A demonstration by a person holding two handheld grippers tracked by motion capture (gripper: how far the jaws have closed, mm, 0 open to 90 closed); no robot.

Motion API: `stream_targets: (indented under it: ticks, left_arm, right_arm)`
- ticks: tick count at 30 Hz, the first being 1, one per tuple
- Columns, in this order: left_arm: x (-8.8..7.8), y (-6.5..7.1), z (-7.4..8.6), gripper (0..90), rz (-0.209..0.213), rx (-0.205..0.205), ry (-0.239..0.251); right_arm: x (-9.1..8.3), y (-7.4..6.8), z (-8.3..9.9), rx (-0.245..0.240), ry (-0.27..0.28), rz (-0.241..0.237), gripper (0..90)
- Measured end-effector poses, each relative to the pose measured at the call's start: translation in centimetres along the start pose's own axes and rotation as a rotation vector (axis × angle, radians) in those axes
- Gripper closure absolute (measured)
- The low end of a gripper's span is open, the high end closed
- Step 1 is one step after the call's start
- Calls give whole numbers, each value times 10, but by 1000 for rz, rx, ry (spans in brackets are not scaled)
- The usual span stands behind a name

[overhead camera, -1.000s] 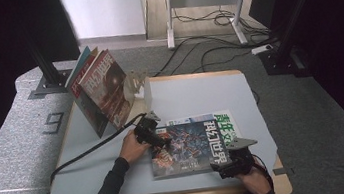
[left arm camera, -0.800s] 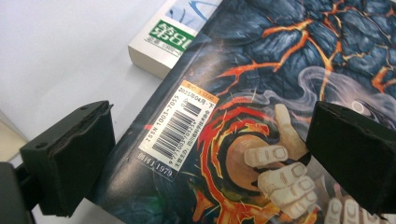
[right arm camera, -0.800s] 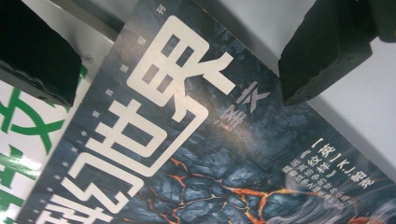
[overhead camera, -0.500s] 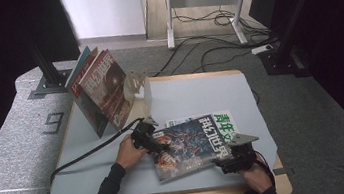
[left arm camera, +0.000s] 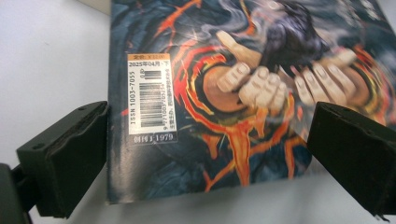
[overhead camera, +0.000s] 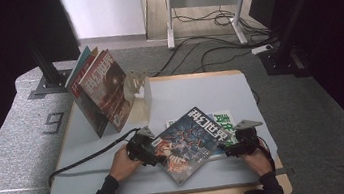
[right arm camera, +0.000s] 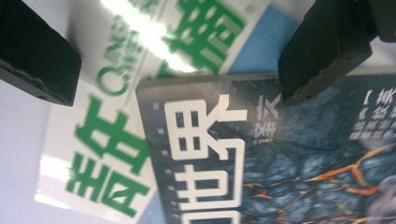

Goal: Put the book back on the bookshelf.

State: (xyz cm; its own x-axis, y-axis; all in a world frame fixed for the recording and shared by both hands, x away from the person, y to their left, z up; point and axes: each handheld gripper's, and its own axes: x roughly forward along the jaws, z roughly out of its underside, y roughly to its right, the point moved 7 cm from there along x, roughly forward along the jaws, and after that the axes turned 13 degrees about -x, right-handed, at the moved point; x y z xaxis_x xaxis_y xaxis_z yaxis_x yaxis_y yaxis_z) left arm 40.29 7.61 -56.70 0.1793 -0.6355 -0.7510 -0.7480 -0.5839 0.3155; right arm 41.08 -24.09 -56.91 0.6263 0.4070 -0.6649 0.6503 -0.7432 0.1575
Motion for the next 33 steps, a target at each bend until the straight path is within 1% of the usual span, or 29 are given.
stream_targets:
  ticks: [3, 4, 9, 12, 14, 16, 17, 19, 20, 21, 22, 26, 28, 29, 31, 32, 33]
  left_arm:
    - [-2, 6, 6, 4, 17, 3, 8]
    - [-3, 9, 9, 4, 28, 6, 9]
    - [-7, 20, 17, 8, 73, 9, 0]
    - [-7, 25, 20, 7, 98, 4, 2]
    - [-7, 27, 21, 8, 103, 7, 5]
    - [-7, 27, 21, 17, 95, 11, 9]
    - [-8, 27, 21, 23, 95, 12, 10]
    - [-9, 25, 21, 20, 77, 8, 16]
    - [-10, 24, 22, 17, 63, 8, 20]
    - [-11, 22, 22, 8, 43, 9, 21]
    - [-13, 19, 24, 0, 16, 2, 25]
    - [-18, 16, 28, 0, -4, 4, 40]
    - [-21, 16, 28, 0, 7, -3, 50]
    - [-22, 17, 28, 0, 0, 3, 61]
    - [-25, 18, 30, 64, -1, 36, 78]
    - [-26, 19, 30, 120, -2, 47, 83]
    - [-27, 19, 31, 166, -13, 52, 86]
  right_arm:
    - [5, 9, -3, 12, -7, 11, 0]
    - [7, 12, -4, 19, -9, 13, 0]
    - [19, 27, -9, 54, -10, 9, 0]
    - [24, 34, -13, 65, -13, 21, 0]
    - [27, 37, -14, 73, -13, 23, 0]
    - [27, 38, -14, 82, -14, 16, 0]
    - [27, 38, -13, 75, -18, 27, 12]
    - [25, 38, -12, 70, -22, 32, 36]
    - [23, 38, -12, 69, -22, 36, 44]
    - [21, 39, -13, 67, -20, 40, 44]
    - [19, 39, -13, 73, -13, 40, 44]
    - [12, 37, -17, 76, 7, 36, 44]
    - [10, 35, -19, 73, 14, 32, 44]
    - [9, 34, -20, 69, 14, 30, 44]
    - [8, 32, -21, 68, 16, 27, 44]
    - [7, 31, -21, 66, 17, 25, 44]
    - [7, 31, -21, 66, 18, 23, 44]
